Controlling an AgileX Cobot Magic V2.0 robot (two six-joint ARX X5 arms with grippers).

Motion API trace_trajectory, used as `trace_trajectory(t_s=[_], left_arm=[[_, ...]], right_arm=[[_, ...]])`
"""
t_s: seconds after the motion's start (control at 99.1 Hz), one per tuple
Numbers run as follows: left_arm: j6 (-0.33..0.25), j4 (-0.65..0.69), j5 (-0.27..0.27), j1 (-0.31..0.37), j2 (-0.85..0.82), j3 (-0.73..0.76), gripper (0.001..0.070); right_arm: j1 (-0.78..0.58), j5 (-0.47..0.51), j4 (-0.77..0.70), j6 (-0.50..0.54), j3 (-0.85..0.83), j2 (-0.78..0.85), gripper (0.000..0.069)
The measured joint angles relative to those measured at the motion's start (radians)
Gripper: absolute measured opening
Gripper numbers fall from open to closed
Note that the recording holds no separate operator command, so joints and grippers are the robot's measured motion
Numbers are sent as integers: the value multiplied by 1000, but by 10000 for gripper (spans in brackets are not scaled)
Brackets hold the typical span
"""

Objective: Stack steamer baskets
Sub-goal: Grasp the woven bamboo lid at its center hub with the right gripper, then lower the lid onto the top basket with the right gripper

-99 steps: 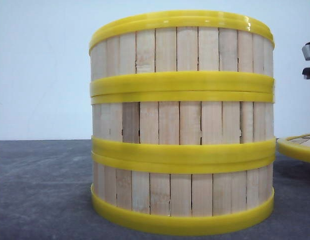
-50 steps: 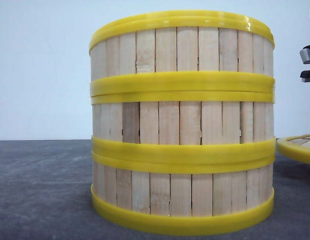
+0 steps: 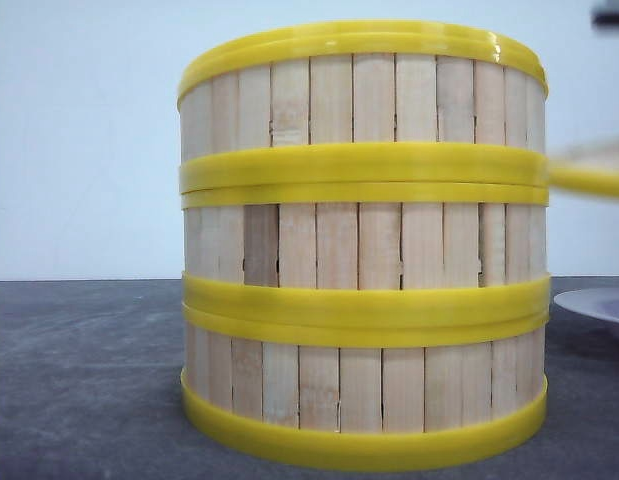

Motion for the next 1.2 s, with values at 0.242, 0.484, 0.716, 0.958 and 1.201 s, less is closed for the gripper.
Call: trace_trajectory(t_s=[0.242, 0.484, 0.716, 0.958, 1.201], left_arm=[[0, 4, 0, 0, 0, 0, 270], [0, 15, 0, 0, 0, 0, 270], [0, 16, 5, 0, 0, 0, 270], [-1, 13, 22, 0, 0, 0, 270], [-1, 11, 23, 0, 0, 0, 270]], right_arm=[[185, -141, -56, 0, 130, -83, 56], [444, -136, -66, 1, 161, -66, 56], [582, -102, -67, 1, 161, -7, 55], [637, -78, -63, 1, 161, 33, 55], [687, -74, -19, 1, 161, 40, 55]])
